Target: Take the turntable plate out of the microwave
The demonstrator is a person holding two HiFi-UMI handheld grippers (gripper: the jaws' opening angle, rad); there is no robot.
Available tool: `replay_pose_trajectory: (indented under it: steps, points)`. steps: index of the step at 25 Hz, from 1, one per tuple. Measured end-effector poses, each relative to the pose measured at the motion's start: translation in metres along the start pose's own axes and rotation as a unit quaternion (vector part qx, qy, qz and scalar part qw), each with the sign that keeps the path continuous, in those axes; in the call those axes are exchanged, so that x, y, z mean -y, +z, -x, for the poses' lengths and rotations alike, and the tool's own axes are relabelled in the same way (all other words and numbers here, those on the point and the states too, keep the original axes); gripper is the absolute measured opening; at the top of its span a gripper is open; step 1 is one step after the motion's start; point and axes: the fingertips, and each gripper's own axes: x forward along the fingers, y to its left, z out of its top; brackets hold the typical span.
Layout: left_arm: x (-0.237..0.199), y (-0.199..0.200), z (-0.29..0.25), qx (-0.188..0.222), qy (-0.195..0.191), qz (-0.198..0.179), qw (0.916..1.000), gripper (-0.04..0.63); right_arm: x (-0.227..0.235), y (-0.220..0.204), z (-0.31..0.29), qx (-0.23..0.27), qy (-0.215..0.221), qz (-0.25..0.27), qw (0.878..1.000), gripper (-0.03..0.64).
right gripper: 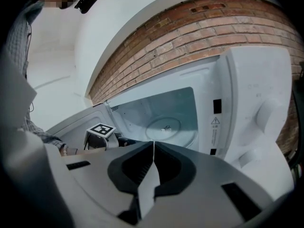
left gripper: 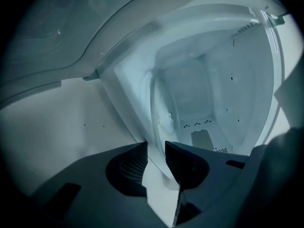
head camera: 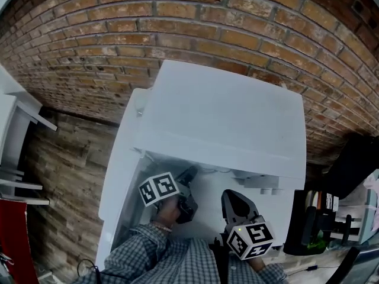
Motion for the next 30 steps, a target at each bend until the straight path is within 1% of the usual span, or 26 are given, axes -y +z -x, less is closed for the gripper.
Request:
replay_pose_trajectory:
  steps: [3, 5, 7, 9, 12, 14, 15, 16, 17, 18, 20, 21, 22, 24, 25, 26, 30]
  points:
    - [0.0, 0.0, 0.001, 0.006, -0.008, 0.044, 0.999, 0.1, 0.0, -0.005, -0.005, -0.01, 0.004, 0.002, 1.0, 0.02]
    - [-0.001, -0.001, 0.004, 0.015, -0.015, 0.073, 0.9971, 0.061, -0.001, -0.01, -0.009, -0.017, 0.006, 0.002, 1.0, 0.02]
    - [0.001, 0.0, 0.006, 0.023, -0.026, 0.087, 0.9956, 0.041, 0.0, -0.016, -0.012, -0.024, 0.011, -0.004, 1.0, 0.02]
    - [0.007, 0.003, 0.006, 0.031, -0.044, 0.095, 0.9941, 0.038, 0.001, -0.022, -0.016, -0.03, 0.017, -0.016, 0.999, 0.02]
    - [0.015, 0.005, 0.006, 0.035, -0.061, 0.102, 0.9923, 0.037, 0.0, -0.032, -0.025, -0.038, 0.034, -0.055, 0.997, 0.02]
    - [0.016, 0.004, 0.007, 0.034, -0.062, 0.104, 0.992, 0.038, 0.0, -0.038, -0.032, -0.038, 0.053, -0.102, 0.993, 0.02]
    - [0.015, 0.004, 0.008, 0.033, -0.062, 0.106, 0.9919, 0.038, -0.001, -0.04, -0.036, -0.036, 0.062, -0.132, 0.989, 0.02]
    - [0.015, 0.003, 0.009, 0.033, -0.062, 0.108, 0.9917, 0.037, -0.001, -0.042, -0.04, -0.033, 0.072, -0.168, 0.983, 0.02]
    - [0.015, 0.003, 0.01, 0.033, -0.062, 0.11, 0.9914, 0.038, 0.0, -0.043, -0.044, -0.027, 0.081, -0.209, 0.974, 0.02]
    - [0.016, 0.003, 0.011, 0.032, -0.064, 0.112, 0.9911, 0.038, 0.002, -0.044, -0.049, -0.019, 0.088, -0.255, 0.963, 0.02]
    - [0.02, 0.003, 0.013, 0.032, -0.07, 0.115, 0.9905, 0.038, 0.009, -0.044, -0.056, 0.003, 0.099, -0.349, 0.932, 0.021]
    - [0.022, 0.002, 0.014, 0.032, -0.073, 0.115, 0.9901, 0.038, 0.014, -0.044, -0.059, 0.016, 0.102, -0.388, 0.916, 0.021]
    - [0.024, 0.002, 0.015, 0.033, -0.076, 0.116, 0.9898, 0.038, 0.019, -0.044, -0.061, 0.028, 0.103, -0.417, 0.903, 0.023]
    - [0.028, 0.001, 0.017, 0.032, -0.081, 0.117, 0.9893, 0.038, 0.027, -0.044, -0.065, 0.046, 0.107, -0.453, 0.884, 0.039]
    - [0.029, 0.001, 0.018, 0.032, -0.084, 0.117, 0.9891, 0.038, 0.029, -0.042, -0.067, 0.055, 0.114, -0.465, 0.876, 0.108]
    - [0.031, 0.001, 0.019, 0.032, -0.085, 0.117, 0.9889, 0.038, 0.03, -0.039, -0.069, 0.064, 0.121, -0.475, 0.869, 0.138]
    - [0.034, 0.001, 0.022, 0.031, -0.092, 0.116, 0.9884, 0.038, 0.034, -0.026, -0.079, 0.096, 0.139, -0.503, 0.848, 0.147]
